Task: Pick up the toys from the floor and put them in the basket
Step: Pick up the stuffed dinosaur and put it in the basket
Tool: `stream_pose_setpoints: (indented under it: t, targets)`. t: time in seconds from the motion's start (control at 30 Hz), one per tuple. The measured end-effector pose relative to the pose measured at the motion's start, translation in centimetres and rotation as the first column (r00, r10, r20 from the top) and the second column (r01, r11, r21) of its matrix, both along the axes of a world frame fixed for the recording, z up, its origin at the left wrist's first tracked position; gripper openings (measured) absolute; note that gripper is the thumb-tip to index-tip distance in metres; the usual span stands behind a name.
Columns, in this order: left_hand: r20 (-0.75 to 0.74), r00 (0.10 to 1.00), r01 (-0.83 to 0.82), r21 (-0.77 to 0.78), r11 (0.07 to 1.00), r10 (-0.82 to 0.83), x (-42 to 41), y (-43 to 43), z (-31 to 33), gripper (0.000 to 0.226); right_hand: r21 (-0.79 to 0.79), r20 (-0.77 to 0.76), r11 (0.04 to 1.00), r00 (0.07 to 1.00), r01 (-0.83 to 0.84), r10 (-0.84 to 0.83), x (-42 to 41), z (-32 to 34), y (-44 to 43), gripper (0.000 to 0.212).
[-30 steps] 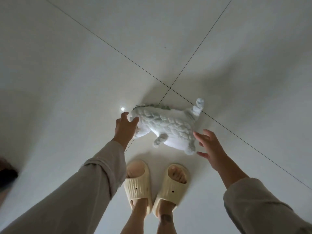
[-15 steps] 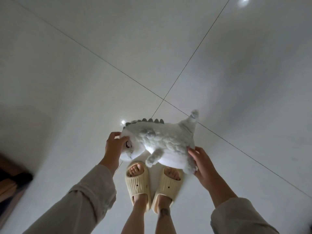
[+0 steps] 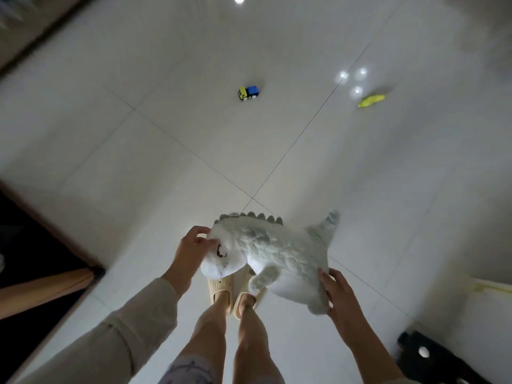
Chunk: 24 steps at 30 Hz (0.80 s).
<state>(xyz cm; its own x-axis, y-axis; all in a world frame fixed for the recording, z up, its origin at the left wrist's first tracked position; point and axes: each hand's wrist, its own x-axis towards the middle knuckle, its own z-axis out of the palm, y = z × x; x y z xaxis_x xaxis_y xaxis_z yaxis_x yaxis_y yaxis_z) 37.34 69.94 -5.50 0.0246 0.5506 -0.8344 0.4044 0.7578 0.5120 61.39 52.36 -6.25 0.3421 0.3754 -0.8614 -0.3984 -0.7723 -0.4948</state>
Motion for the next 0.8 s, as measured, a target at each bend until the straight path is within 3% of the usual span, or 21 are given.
stream_pose_setpoints:
  t: [0.3,0.57,0.8]
  targets:
    - [0.041,0.993,0.102,0.102,0.990,-0.107,-2.5,-2.8,12.6,0.021,0.111,-0.013,0.994,1.000,0.010,-0.008,-1.1,11.7,-2.7,0.021]
    - [0.102,0.992,-0.087,0.088,0.992,0.078,-3.8,-7.0,13.0,0.023,0.150,0.012,0.989,1.000,0.003,-0.005,-1.5,13.4,-3.1,0.027]
    - [0.157,0.971,-0.200,0.097,0.975,0.183,-2.1,-4.7,12.5,0.019,0.173,0.042,0.984,0.998,-0.045,0.038,1.2,14.0,1.6,0.032]
